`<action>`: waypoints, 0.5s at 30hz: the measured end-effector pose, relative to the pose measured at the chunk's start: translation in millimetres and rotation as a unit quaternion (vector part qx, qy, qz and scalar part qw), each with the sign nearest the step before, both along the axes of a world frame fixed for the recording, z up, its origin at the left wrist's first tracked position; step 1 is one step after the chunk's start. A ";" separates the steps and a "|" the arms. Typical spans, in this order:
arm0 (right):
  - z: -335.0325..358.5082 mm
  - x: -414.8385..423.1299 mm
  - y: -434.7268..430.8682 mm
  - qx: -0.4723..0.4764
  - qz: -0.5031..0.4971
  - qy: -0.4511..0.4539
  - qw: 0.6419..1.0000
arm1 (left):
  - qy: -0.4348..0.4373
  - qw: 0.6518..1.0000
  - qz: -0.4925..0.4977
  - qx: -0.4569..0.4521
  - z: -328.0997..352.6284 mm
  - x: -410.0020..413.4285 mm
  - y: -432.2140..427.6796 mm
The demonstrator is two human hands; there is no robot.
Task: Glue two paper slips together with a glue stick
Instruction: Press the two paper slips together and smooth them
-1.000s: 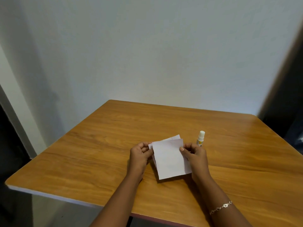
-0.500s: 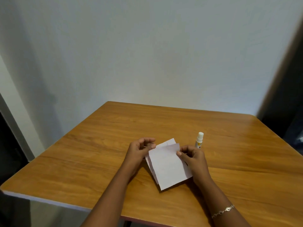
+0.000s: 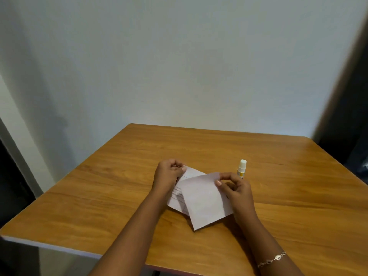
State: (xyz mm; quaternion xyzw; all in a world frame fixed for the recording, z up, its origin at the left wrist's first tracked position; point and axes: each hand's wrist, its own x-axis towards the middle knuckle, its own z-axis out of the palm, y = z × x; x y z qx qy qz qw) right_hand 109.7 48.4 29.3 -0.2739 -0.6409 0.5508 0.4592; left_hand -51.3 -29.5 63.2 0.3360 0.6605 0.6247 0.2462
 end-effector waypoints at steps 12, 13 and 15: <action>-3.0 -7.3 -1.5 0.009 -0.060 0.005 0.998 | -0.144 0.980 0.110 0.084 -31.6 27.9 -6.4; -2.9 -8.2 -1.2 0.012 -0.059 0.005 0.998 | -0.147 0.979 0.112 0.086 -32.7 28.2 -6.5; -3.5 -10.1 -0.4 0.017 -0.062 -0.003 0.998 | -0.151 0.978 0.110 0.091 -34.0 28.6 -7.0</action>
